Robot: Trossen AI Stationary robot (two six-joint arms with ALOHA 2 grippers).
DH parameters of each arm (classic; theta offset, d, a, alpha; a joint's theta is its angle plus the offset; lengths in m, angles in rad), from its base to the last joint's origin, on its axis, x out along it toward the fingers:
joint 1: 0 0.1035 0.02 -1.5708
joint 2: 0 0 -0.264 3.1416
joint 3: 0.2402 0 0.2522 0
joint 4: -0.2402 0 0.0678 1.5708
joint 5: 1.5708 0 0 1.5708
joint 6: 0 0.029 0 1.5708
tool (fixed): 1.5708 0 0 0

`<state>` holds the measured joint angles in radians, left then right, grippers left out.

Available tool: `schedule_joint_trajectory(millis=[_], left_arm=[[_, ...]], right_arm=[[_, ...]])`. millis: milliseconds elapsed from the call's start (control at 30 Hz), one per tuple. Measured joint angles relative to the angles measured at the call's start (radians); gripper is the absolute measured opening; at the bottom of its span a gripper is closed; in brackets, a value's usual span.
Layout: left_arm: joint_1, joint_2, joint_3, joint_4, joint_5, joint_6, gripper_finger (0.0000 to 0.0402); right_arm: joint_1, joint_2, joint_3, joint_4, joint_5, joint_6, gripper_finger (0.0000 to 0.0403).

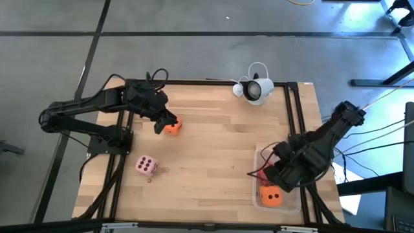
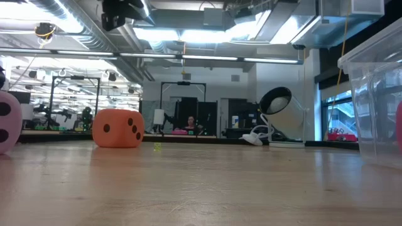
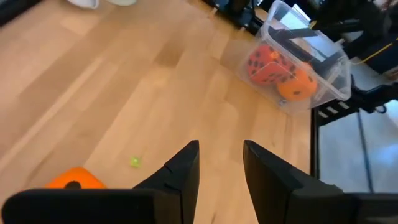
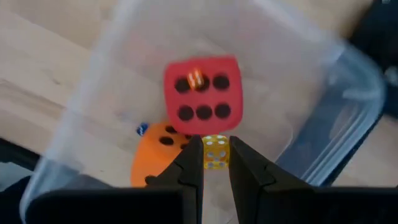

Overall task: Pick & Place Dice
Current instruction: Put the small yellow die into the transparent bin

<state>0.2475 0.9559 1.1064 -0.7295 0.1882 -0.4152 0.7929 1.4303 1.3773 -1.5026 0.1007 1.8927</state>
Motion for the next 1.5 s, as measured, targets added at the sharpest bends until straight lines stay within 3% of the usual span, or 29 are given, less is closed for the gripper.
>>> schedule_joint_trajectory(millis=[267,500,700,1000,1300,1500], left_arm=[[-0.148,-0.020,0.000,-0.120,-0.204,0.045,0.0107],[-0.254,-0.021,0.000,-0.230,-0.360,0.072,0.0107],[-0.291,-0.021,0.000,-0.230,-0.373,0.074,0.0107],[-0.319,-0.021,0.000,-0.232,-0.459,0.079,0.0107],[-0.319,-0.021,0.000,-0.233,-0.458,0.079,0.0107],[-0.319,-0.021,0.000,-0.237,-0.453,0.068,0.0107]], right_arm=[[0.022,0.000,-0.162,0.225,-0.050,0.170,0.0047],[0.018,0.006,-0.212,0.257,-0.116,0.266,0.0047],[0.013,0.006,-0.215,0.362,-0.074,0.241,0.0047],[-0.001,0.051,-0.215,0.362,-0.038,0.241,0.0047],[-0.097,0.181,-0.214,0.310,-0.042,0.209,0.0047],[-0.137,0.203,-0.208,0.226,-0.015,0.247,0.0047]])
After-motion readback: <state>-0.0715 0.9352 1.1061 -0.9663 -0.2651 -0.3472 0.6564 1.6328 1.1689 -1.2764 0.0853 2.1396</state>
